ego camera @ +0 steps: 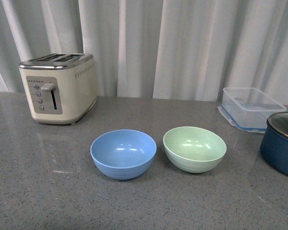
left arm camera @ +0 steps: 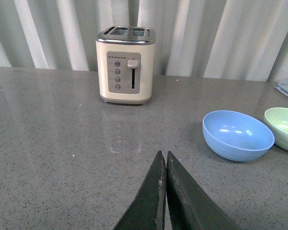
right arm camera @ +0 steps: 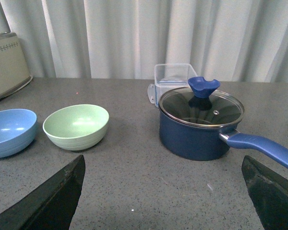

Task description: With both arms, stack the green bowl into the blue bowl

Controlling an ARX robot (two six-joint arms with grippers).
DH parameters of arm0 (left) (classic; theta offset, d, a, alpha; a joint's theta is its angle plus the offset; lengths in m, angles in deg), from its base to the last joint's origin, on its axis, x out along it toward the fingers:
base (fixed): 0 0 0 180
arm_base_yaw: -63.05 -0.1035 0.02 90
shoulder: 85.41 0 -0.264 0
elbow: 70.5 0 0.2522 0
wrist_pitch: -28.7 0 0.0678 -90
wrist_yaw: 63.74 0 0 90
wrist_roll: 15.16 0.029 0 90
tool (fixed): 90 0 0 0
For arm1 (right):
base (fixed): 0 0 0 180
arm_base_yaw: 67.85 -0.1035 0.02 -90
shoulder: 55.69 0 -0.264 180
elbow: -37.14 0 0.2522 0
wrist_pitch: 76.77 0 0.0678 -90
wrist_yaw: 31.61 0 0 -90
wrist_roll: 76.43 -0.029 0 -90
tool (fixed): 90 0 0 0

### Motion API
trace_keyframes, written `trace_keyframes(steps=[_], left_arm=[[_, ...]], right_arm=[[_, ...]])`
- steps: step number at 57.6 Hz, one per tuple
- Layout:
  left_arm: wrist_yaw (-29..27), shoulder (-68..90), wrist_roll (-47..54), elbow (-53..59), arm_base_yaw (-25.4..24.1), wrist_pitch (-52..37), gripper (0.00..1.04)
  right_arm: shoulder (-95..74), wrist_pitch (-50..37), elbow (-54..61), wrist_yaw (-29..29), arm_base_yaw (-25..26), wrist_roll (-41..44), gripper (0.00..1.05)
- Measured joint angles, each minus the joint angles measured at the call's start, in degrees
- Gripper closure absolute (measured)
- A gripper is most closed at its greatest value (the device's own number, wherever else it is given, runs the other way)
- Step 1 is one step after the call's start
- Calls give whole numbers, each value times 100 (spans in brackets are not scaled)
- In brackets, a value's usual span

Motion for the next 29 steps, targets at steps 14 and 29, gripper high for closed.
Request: trace_keyframes(steps=[14,29], left_arm=[[-4,-605,0,-2,0,682,101],[11,-1290,0,-2,0,1331,101]], right_arm=[[0,0,0,0,0,0,10],[0,0,0,0,0,0,10]])
